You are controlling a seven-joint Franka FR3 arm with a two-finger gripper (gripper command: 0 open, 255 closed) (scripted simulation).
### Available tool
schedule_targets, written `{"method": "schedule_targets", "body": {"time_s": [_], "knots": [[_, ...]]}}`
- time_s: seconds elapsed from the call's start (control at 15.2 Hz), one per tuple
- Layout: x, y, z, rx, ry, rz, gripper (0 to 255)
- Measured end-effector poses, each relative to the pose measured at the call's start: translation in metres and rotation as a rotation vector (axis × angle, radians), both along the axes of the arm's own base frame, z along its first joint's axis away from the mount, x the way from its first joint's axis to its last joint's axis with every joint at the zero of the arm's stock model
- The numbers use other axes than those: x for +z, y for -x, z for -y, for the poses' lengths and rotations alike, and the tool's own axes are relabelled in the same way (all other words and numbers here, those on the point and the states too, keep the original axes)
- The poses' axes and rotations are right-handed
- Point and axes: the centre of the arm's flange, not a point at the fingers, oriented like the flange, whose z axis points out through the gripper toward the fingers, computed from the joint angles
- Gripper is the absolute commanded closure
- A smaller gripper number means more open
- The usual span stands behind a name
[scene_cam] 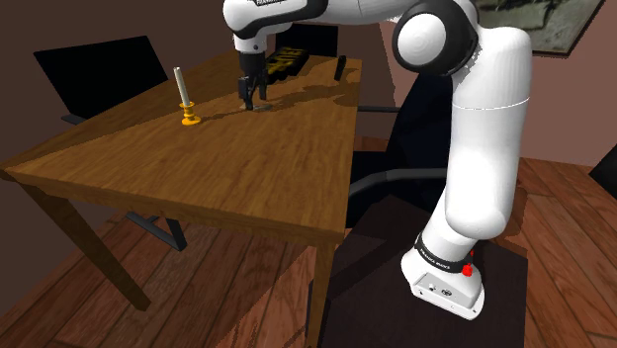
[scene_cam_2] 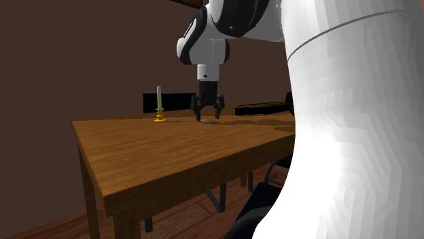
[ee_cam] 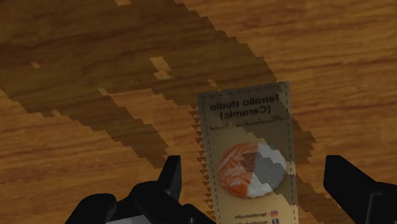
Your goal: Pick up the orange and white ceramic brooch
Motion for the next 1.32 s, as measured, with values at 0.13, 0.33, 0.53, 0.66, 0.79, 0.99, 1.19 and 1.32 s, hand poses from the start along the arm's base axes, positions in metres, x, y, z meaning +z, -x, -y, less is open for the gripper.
{"method": "schedule_targets", "body": {"time_s": [0.13, 0.33, 0.53, 0.66, 0.79, 0.99, 1.19, 1.32], "knots": [[0.001, -0.001, 0.002, -0.003, 0.003, 0.007, 255], [0.001, -0.001, 0.002, -0.003, 0.002, 0.005, 255], [0.001, -0.002, 0.002, -0.002, 0.001, 0.004, 255], [0.001, -0.001, 0.001, -0.002, 0.001, 0.007, 255], [0.005, 0.0, 0.0, 0.0, 0.0, 0.002, 255], [0.018, 0.0, 0.0, 0.0, 0.0, 0.001, 255], [0.034, 0.0, -0.001, 0.0, 0.0, 0.001, 255], [0.045, 0.0, -0.002, 0.0, 0.0, 0.001, 255]]}}
